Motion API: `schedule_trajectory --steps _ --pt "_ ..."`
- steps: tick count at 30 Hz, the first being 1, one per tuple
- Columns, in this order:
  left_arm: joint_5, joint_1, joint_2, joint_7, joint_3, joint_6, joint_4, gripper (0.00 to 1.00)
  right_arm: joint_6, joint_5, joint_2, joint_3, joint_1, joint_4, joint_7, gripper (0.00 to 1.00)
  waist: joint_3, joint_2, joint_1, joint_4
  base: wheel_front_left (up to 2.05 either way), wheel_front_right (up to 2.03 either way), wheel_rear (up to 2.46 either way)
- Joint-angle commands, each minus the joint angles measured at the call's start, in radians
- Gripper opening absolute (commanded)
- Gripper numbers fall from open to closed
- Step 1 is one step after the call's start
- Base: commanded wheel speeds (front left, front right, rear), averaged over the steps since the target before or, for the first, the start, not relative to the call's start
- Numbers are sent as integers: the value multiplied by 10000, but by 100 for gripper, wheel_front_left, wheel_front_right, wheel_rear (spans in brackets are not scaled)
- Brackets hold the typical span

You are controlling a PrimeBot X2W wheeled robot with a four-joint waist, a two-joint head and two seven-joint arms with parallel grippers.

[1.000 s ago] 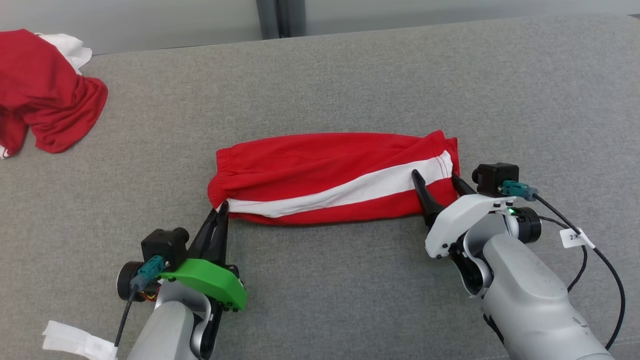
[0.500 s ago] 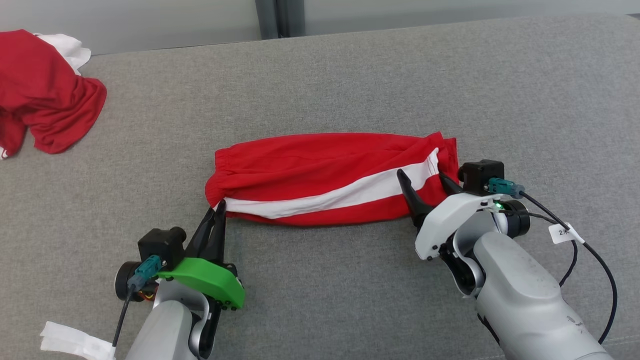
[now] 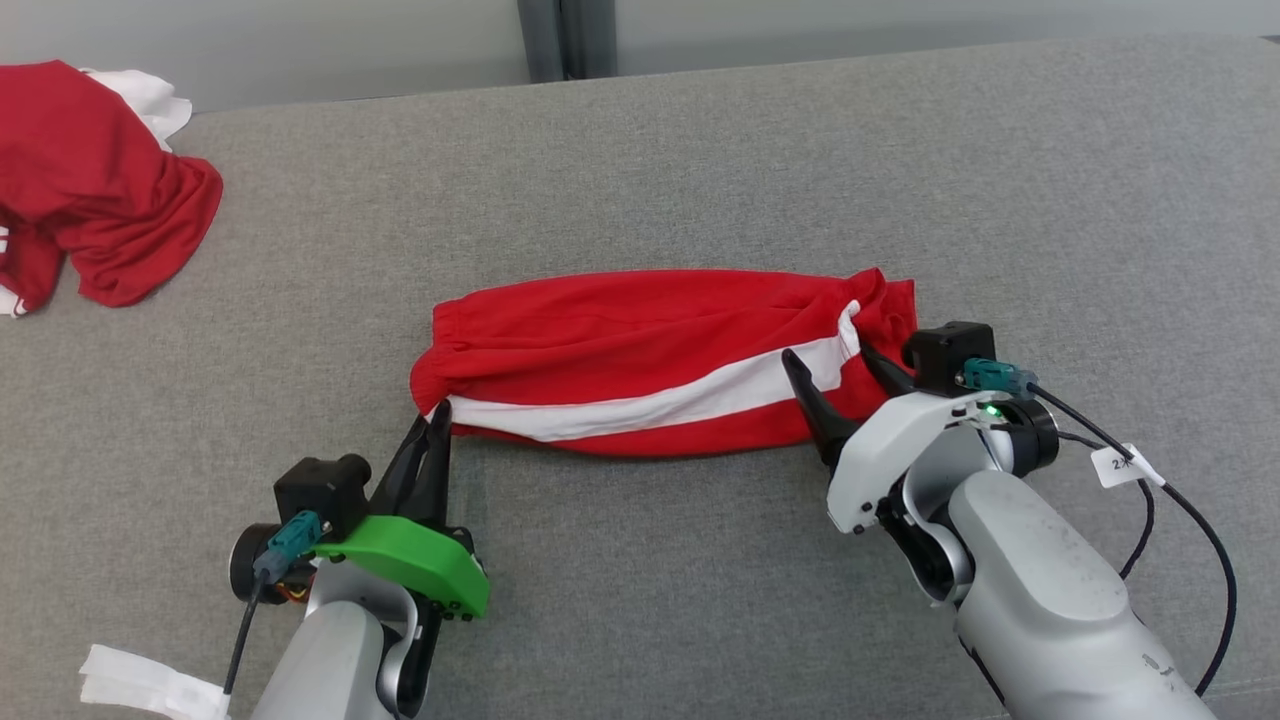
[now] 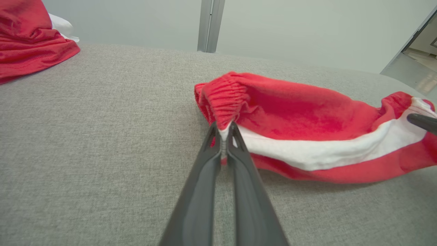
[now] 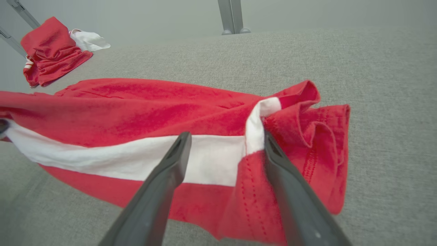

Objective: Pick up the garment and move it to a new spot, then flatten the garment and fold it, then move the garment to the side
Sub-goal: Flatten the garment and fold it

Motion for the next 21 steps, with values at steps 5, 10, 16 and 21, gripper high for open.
schedule_trajectory --steps 5,10,16,21 --pt "115 113 -12 -36 83 -10 -67 0 5 -337 -12 -246 604 -994 323 100 3 0 0 -44 0 0 0" --pt "132 72 -21 -36 96 -21 -89 0 5 -496 27 -509 995 -1662 801 100 53 0 0 -51 0 0 0" --pt "154 -87 -29 -36 66 -41 -58 0 5 -565 17 -1002 852 -1572 1302 100 155 0 0 12 0 0 0" --pt "157 -171 -39 -36 35 -55 -15 0 5 -825 23 -1323 440 -1056 1471 81 191 0 0 116 0 0 0"
